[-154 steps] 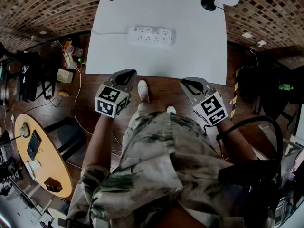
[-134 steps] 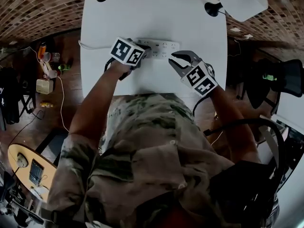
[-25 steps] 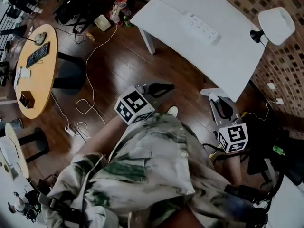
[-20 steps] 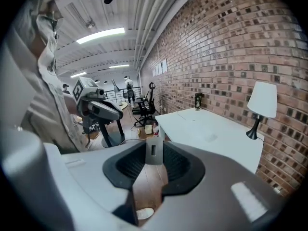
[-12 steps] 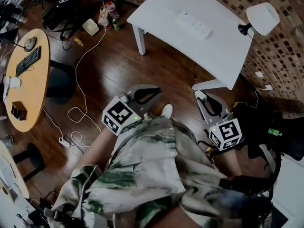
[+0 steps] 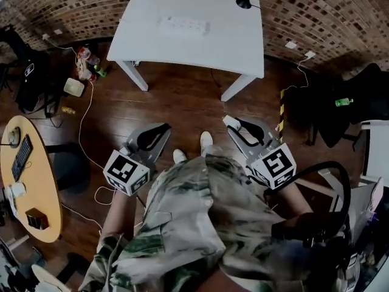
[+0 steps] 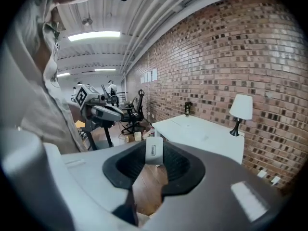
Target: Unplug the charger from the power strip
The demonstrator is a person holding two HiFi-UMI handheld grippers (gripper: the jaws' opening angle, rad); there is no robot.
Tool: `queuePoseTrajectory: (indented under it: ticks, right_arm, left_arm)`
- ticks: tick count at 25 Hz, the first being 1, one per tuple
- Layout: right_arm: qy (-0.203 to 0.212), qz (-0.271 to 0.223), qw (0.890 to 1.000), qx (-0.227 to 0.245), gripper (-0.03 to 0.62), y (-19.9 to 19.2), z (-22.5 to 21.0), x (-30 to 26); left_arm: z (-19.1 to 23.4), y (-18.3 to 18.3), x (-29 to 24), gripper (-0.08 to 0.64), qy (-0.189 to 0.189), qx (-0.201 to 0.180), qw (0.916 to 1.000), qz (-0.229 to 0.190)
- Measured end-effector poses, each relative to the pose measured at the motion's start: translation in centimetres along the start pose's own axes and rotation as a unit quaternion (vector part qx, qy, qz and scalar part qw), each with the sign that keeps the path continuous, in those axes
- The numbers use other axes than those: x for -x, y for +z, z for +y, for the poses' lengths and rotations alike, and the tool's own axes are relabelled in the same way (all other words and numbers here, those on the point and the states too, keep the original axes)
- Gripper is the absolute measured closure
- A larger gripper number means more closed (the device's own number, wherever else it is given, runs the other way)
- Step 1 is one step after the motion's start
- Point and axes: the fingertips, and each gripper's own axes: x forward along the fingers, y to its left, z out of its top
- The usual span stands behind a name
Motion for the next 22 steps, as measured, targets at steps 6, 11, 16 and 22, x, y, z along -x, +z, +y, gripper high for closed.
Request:
queuePoseTrajectory:
  ticks: [6,11,16,22]
  right_arm:
    - [-0.065,-0.01,0.998,-0.025,0.485,-0.9,-0.2,4.3]
    - [-0.074,-0.016,0.997,-0.031,0.485,-1.3,0.8,4.7]
    - [-0.071,-0.023,0.997,-0.022,0.485,-0.5,1.5,4.3]
    - [-0.056,-0.021,0.998,-0.009,0.485,0.0,2.4,3.1]
  left_arm:
    - [-2.4,1.2,-1.6,0.531,-0.052,-0.026,0.9983,-0.006]
    - [-3.4,1.5,-1.3,0.531,-0.067,-0.035,0.9971,-0.009]
    - [-3.6,1.5,-0.7,0.531,-0.068,-0.034,0.9971,-0.007]
    - [-2.5,1.1,0.4,0.531,-0.053,-0.031,0.9981,-0.007]
